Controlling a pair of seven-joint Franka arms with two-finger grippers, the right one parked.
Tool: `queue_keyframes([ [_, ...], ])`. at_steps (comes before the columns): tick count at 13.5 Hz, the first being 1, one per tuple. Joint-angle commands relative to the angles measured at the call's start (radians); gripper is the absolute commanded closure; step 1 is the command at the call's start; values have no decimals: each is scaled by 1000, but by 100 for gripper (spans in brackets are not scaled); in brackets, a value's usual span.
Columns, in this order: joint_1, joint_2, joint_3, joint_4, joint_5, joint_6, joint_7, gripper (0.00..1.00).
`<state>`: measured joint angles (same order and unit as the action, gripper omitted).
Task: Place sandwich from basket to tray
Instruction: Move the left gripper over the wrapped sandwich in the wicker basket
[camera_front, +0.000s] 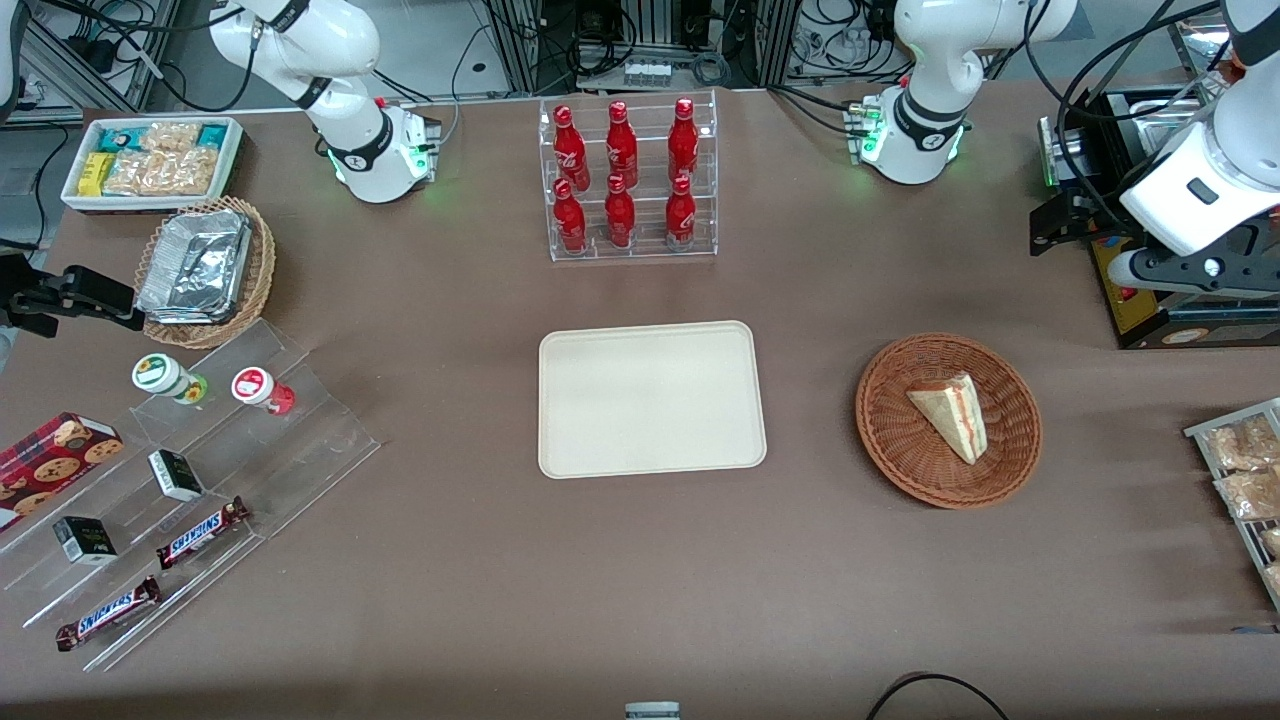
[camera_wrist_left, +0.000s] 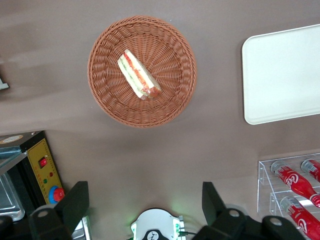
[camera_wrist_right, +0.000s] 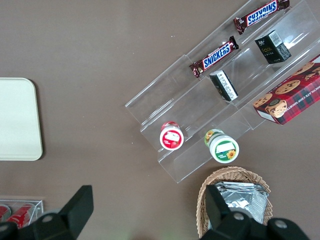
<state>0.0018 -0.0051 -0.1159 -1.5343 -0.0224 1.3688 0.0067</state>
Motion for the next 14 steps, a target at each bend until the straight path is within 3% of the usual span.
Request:
queue_keyframes([
  [1, 7, -13, -2, 0, -10, 21, 6, 0],
  [5, 7, -4, -4, -23, -4, 52, 2, 0],
  [14, 7, -9, -2, -276, 1, 314, 4, 0],
])
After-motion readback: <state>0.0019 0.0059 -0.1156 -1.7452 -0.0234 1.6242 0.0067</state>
